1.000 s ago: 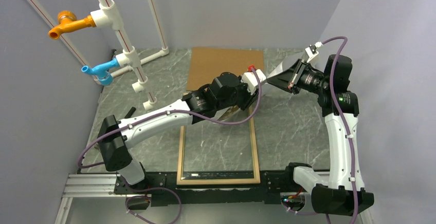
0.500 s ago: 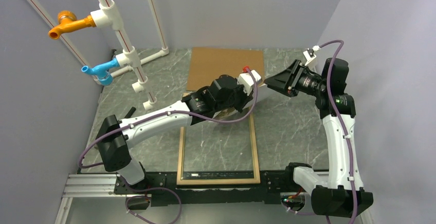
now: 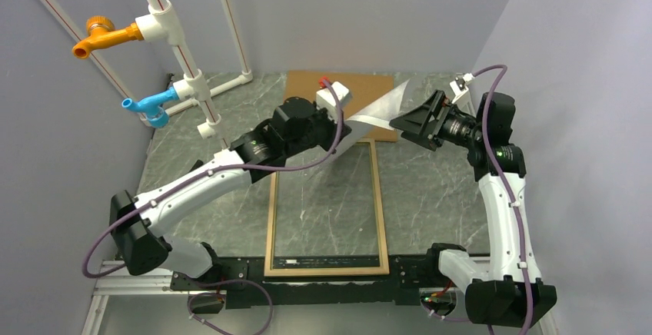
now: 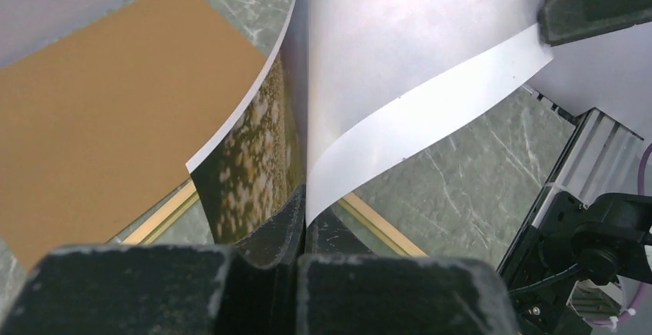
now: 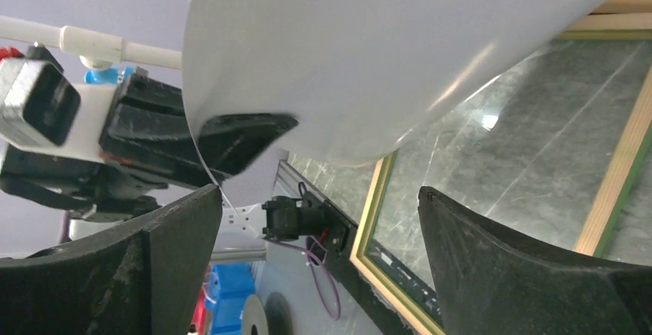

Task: Put the photo into the frame
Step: Turn over the photo from the photo frame.

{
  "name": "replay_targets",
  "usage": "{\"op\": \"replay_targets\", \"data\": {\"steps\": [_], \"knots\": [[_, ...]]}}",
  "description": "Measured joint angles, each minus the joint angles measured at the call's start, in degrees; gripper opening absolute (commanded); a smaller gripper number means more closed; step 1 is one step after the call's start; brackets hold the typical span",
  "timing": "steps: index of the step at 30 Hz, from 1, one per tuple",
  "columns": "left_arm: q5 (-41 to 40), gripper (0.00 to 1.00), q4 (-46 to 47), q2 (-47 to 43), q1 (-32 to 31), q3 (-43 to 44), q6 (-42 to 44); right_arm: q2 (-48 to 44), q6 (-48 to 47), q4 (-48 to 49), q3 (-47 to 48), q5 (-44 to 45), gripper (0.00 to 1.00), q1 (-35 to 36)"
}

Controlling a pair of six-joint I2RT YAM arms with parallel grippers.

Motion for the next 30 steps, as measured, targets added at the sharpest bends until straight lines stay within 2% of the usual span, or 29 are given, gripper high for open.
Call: {"op": "replay_targets", "data": {"steps": [14,21,30], "knots": [[2.7,0.00,-7.8,-13.5,2.8,-3.8,-5.2,-1.3,-3.6,4.7,-9.1,0.0,1.00,0.0],[7.0,0.00,-9.4,-19.3,3.0,-4.5,-8.1,-1.7,-5.2,6.3,-10.8,-0.2,1.00,0.0],[9.7,0.00,-10.6,-28.6,3.0,-7.7,-12.9,-5.0,-3.5,15.0,-15.2,-5.4,1.00,0.0]]}}
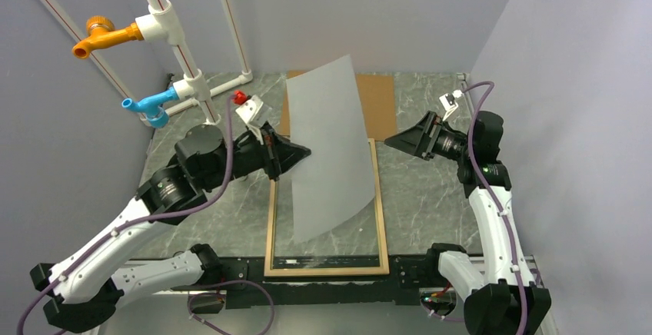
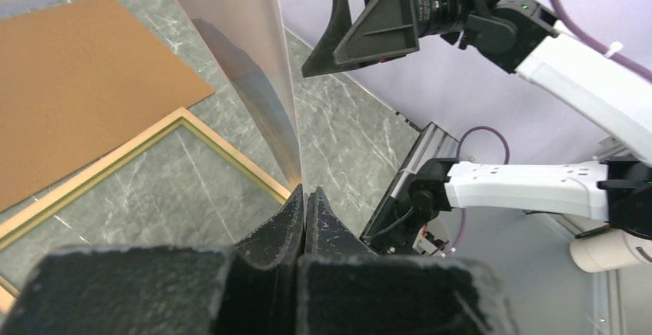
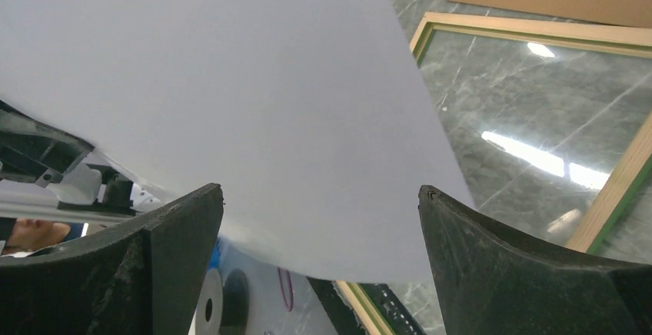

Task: Put the photo into the frame
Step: Turn over the photo from the photo frame.

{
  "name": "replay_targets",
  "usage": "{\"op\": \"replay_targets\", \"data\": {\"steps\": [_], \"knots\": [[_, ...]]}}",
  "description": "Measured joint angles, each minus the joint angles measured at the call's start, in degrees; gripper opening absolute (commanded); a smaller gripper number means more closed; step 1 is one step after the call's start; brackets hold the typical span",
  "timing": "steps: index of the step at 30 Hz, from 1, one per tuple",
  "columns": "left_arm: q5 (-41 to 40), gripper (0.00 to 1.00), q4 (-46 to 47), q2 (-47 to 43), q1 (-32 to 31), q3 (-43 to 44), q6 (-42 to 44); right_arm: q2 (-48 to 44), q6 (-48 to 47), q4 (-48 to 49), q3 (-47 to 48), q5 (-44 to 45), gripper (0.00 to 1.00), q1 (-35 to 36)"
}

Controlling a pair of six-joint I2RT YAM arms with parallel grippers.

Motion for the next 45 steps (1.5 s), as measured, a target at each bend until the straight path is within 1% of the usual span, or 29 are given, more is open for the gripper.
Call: {"op": "replay_targets", "data": {"steps": [6,13,16,20,25,28,33,35,38,43,45], "knots": [[1.6,0.00,0.1,-3.5,0.3,-1.4,-3.0,0.0,2.6,7.0,-4.5,-3.1,1.00,0.0],[6.9,0.00,2.1,-5.2,0.4,-1.4,-5.7,0.1,12.1,22.8,-11.2,-8.2,1.00,-0.1],[9.9,0.00,4.2,-6.2,0.4,-1.4,-6.9,0.1,15.1,28.2,-12.0,-9.8,1.00,-0.1],[13.6,0.00,7.0,-6.9,0.4,-1.4,-8.6,0.1,17.6,32.9,-12.3,-11.1,1.00,-0.1],[18.2,0.00,10.2,-6.9,0.4,-1.4,-10.4,0.1,23.5,41.6,-14.2,-12.4,1.00,0.0],[19.5,0.00,10.4,-7.1,0.4,-1.4,-10.4,0.1,26.7,46.1,-14.7,-12.8,1.00,0.0],[19.4,0.00,11.0,-8.9,0.4,-2.8,-10.4,0.1,31.5,52.9,-14.7,-13.9,1.00,0.3],[18.8,0.00,10.9,-9.7,0.4,-3.8,-10.3,0.1,34.9,57.1,-14.9,-14.2,1.00,0.4],[16.6,0.00,10.0,-10.9,0.4,-4.8,-10.3,0.2,42.2,66.4,-15.6,-14.7,1.00,0.5],[12.5,0.00,8.7,-12.5,0.4,-6.6,-10.3,2.5,59.3,88.1,-15.8,-15.2,0.99,0.8],[11.1,0.00,8.6,-12.9,0.4,-7.6,-10.3,4.1,65.9,94.3,-15.7,-15.3,0.99,1.0]]}}
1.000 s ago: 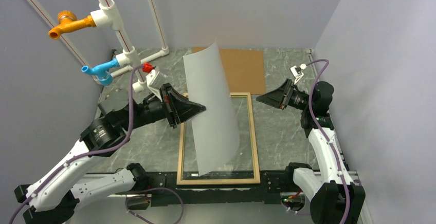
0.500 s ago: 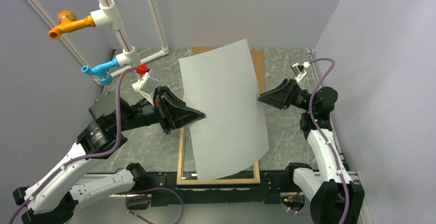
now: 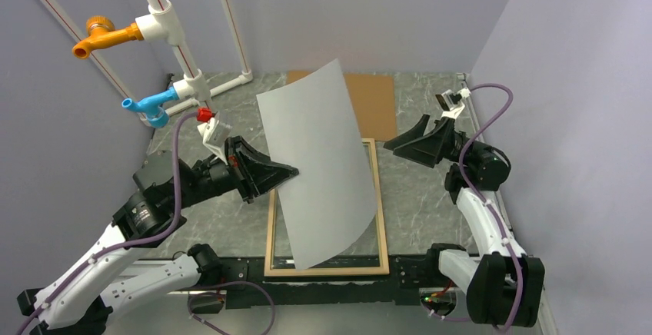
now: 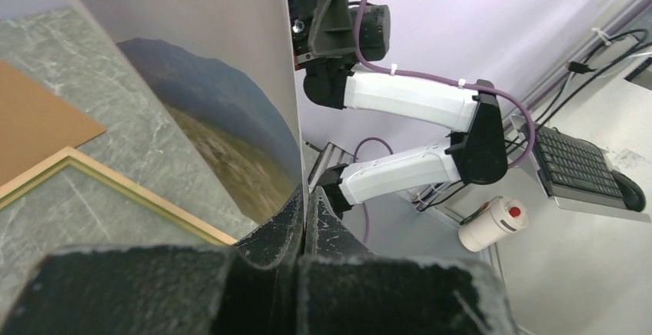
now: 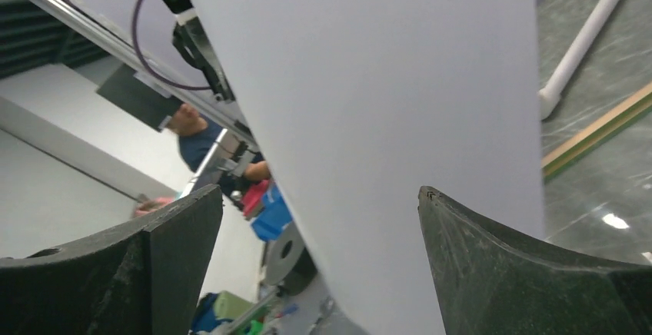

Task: Put the photo into the frame
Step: Turn over the photo from the photo frame.

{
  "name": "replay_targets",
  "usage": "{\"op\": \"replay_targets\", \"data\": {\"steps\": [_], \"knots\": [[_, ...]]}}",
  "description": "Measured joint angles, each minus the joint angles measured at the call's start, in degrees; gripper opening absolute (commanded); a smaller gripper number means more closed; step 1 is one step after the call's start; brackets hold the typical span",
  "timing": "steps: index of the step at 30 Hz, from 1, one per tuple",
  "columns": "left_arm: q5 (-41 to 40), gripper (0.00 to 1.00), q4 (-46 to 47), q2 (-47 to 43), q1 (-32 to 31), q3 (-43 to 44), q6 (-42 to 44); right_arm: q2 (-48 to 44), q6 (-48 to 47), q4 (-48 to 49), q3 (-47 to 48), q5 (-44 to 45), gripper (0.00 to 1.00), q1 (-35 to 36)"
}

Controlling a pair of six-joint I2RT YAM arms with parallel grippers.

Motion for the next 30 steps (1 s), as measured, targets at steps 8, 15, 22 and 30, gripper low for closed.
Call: {"op": "replay_targets", "data": {"steps": [8,15,22,30], "knots": [[0.0,0.00,0.0,-0.3,0.0,-0.9,0.0,2.0,7.2,6.0,0.0,-1.3,0.99,0.4],[5.1,0.00,2.4,-0.3,0.0,-0.7,-0.3,-7.1,-21.8,-29.6,3.6,1.0,0.99,0.5],[12.3,0.00,9.3,0.1,0.0,-0.6,-3.5,-11.4,-51.3,-67.1,13.5,7.6,0.99,0.4],[21.0,0.00,20.1,1.4,0.0,-0.4,-8.0,-11.3,-44.3,-59.5,6.4,3.7,0.99,0.5]]}}
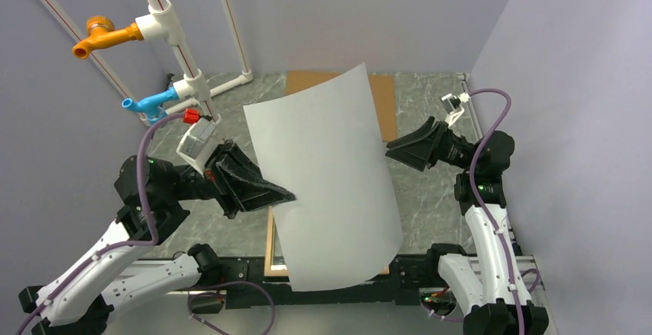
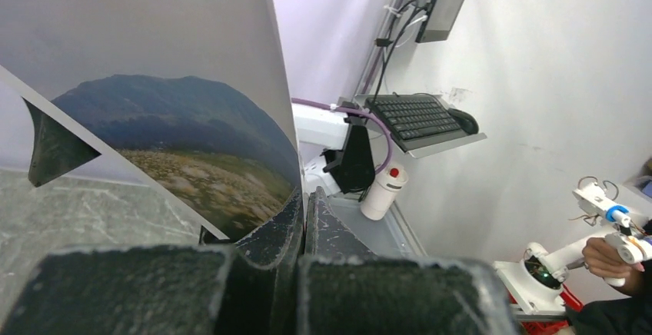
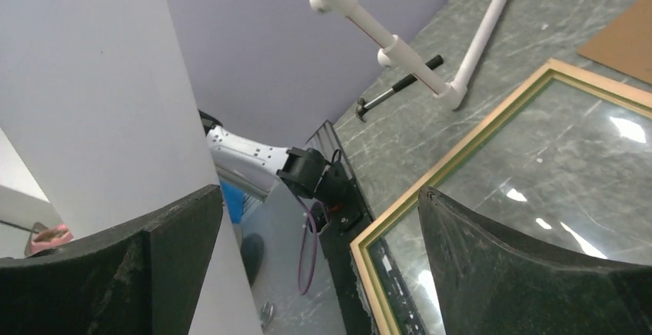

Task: Put the photo into the frame
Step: Turn over the photo from the photo frame.

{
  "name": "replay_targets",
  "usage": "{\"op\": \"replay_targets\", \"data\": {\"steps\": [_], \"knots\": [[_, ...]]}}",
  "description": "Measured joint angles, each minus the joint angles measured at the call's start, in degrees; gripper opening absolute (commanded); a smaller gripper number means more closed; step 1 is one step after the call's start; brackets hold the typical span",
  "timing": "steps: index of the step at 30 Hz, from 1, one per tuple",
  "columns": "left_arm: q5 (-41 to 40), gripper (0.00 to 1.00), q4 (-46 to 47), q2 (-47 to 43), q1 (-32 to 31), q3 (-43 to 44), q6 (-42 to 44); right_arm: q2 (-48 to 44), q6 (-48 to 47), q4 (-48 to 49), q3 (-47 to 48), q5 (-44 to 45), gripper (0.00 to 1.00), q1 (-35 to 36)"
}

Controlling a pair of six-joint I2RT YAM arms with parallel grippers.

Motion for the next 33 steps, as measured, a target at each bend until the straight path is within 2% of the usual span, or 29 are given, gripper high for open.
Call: {"op": "replay_targets", "data": {"steps": [5,9,12,16,19,22,25,29,33], "knots": [[1.5,0.00,3.0,-0.8,0.0,0.0,-0.9,-0.1,8.6,10.9,-0.5,-2.6,0.99,0.0],[1.2,0.00,3.3,-0.9,0.0,-0.2,-0.7,1.3,23.9,30.7,-2.4,-3.7,0.99,0.0],[0.5,0.00,3.2,-1.1,0.0,-1.2,-0.3,5.0,39.1,49.9,-2.7,-3.7,0.99,0.0],[-1.0,0.00,2.8,-1.1,0.0,-3.7,0.5,8.1,51.8,60.9,-2.6,-4.0,0.99,0.2],[-2.3,0.00,1.5,-1.1,0.0,-4.9,0.9,8.0,55.1,64.2,-2.6,-4.5,0.99,0.2],[-4.3,0.00,-0.3,-1.5,0.0,-5.2,1.5,6.8,55.2,65.4,-2.6,-5.1,0.94,0.2],[-7.7,0.00,-3.1,-2.6,0.0,-5.4,2.6,4.9,53.1,63.6,-2.6,-5.5,0.84,0.2],[-14.3,0.00,-7.0,-5.5,0.0,-6.5,3.8,1.5,46.5,55.4,-2.4,-5.6,0.78,0.2],[-21.4,0.00,-10.5,-9.0,0.0,-7.8,4.2,-2.1,34.5,39.3,-0.2,-5.9,0.76,0.3]]}}
